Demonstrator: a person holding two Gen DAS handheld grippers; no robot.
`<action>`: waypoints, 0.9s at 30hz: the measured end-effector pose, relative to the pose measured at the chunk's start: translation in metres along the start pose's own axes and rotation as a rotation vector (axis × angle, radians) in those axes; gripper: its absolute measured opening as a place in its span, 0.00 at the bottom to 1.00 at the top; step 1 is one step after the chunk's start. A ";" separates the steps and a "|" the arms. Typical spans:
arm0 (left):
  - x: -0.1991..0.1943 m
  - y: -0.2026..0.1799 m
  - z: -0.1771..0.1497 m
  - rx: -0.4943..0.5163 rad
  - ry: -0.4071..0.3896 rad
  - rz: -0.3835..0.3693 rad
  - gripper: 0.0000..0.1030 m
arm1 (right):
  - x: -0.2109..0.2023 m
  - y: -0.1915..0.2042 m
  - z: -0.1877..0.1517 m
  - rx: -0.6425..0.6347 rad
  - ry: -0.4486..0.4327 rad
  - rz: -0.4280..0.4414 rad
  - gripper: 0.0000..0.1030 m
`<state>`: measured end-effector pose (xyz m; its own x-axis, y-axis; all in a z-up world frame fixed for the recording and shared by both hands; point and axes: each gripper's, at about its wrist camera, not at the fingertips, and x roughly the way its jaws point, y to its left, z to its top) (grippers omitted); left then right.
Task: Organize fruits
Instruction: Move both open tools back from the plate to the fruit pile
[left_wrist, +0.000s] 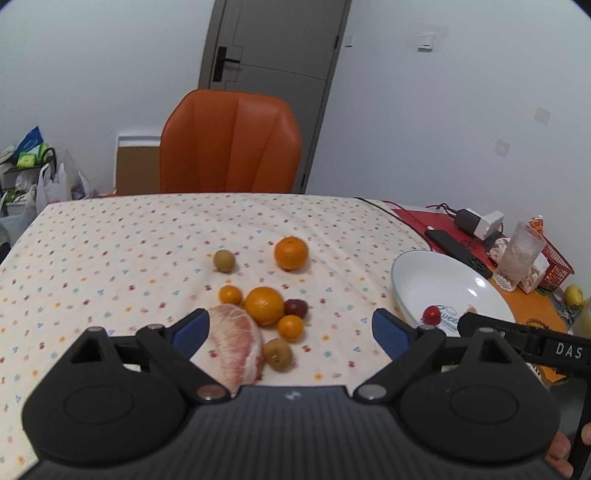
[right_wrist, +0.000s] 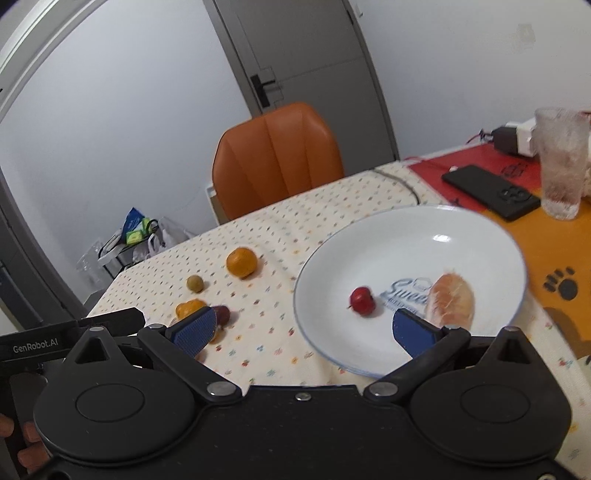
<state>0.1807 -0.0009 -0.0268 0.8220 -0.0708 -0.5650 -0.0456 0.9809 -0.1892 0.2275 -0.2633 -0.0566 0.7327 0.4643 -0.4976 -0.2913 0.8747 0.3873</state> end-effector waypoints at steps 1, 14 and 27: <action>0.000 0.003 -0.001 -0.006 0.003 0.005 0.91 | 0.002 0.001 0.000 0.000 0.006 0.006 1.00; 0.017 0.027 -0.014 -0.045 0.038 0.017 0.74 | 0.019 0.030 -0.008 -0.089 0.064 0.078 1.00; 0.041 0.045 -0.027 -0.069 0.107 0.009 0.53 | 0.043 0.051 -0.015 -0.135 0.125 0.152 0.79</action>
<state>0.1968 0.0350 -0.0804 0.7561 -0.0844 -0.6489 -0.0946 0.9672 -0.2360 0.2346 -0.1972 -0.0701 0.5949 0.5984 -0.5367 -0.4779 0.8002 0.3623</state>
